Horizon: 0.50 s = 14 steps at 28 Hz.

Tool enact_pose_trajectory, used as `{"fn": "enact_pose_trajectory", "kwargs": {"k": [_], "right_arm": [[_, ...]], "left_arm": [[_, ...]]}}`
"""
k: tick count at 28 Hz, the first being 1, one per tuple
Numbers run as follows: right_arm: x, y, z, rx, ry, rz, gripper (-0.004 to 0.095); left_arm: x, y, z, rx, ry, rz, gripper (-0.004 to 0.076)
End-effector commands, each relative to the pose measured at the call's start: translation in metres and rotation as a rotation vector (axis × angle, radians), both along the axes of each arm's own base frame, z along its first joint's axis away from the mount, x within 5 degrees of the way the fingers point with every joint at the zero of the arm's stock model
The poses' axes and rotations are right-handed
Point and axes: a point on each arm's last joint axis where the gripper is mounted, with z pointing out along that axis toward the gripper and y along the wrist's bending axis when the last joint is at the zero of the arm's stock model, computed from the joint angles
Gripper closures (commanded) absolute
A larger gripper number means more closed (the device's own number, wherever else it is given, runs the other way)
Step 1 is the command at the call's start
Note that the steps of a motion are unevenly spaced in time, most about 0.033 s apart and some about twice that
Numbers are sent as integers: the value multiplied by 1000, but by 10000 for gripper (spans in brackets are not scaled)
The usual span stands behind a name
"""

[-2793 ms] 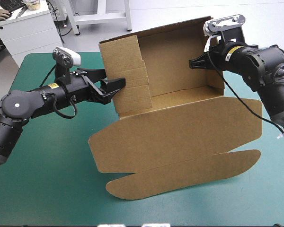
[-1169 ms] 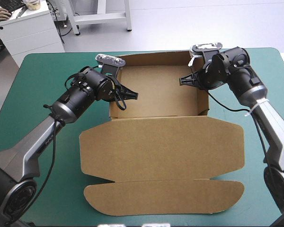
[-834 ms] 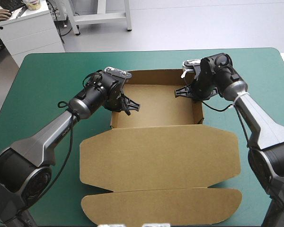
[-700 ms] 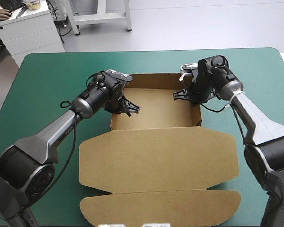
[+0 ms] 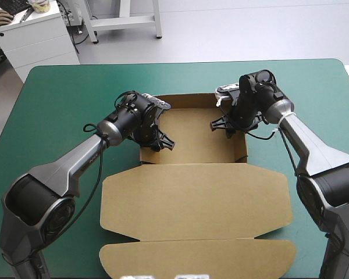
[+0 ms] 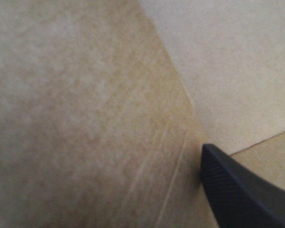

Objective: Fold the box

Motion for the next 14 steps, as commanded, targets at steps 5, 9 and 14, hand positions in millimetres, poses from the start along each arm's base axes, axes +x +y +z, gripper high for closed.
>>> {"fn": "enact_pose_trajectory", "kwargs": {"k": [5, 9, 14], "right_arm": [[-12, 2, 31, 60, -52, 19, 72], [-11, -1, 34, 33, -79, 17, 72], [-14, -7, 52, 25, -166, -7, 72]], "left_arm": [[-5, -3, 27, -69, -79, -15, 143], [-6, -1, 33, -63, -100, -17, 143], [-10, 5, 51, -71, -166, -20, 143]]}}
